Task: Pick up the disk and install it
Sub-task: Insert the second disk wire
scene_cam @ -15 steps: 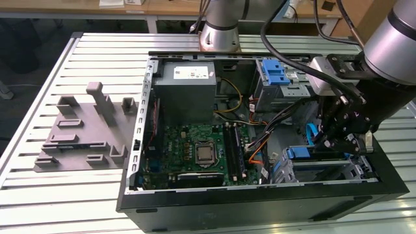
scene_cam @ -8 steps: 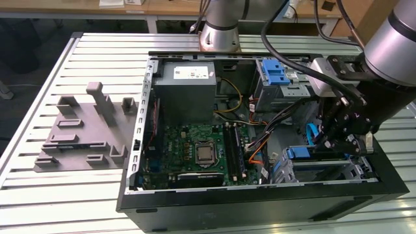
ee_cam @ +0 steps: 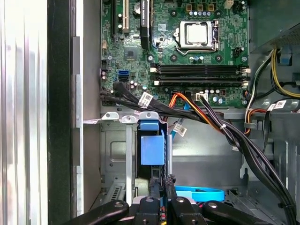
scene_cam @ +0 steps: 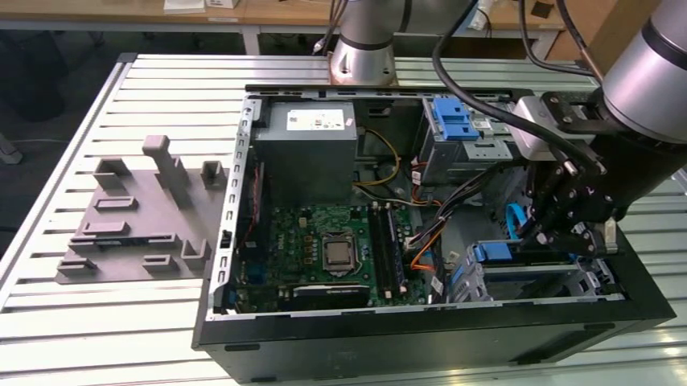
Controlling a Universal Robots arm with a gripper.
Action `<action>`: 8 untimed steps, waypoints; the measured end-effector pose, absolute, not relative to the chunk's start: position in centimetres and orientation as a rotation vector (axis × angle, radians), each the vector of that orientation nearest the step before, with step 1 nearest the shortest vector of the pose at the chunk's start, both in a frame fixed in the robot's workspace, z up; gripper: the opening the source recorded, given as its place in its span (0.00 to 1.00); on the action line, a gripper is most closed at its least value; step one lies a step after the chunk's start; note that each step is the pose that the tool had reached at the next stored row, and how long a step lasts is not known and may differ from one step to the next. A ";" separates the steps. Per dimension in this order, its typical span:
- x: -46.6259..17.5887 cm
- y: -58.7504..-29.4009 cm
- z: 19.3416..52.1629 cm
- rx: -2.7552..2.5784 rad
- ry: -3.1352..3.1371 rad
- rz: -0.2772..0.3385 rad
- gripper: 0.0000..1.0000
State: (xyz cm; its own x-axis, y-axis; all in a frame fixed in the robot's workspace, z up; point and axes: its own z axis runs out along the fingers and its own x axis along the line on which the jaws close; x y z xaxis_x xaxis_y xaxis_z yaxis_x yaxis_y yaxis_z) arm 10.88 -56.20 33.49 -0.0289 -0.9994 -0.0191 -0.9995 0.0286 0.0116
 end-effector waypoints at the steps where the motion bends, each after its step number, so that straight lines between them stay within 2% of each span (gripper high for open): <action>1: 10.9 -56.2 33.5 -2.185 2.249 0.034 0.16; 8: 10.9 -56.2 33.4 -2.185 2.249 0.035 0.16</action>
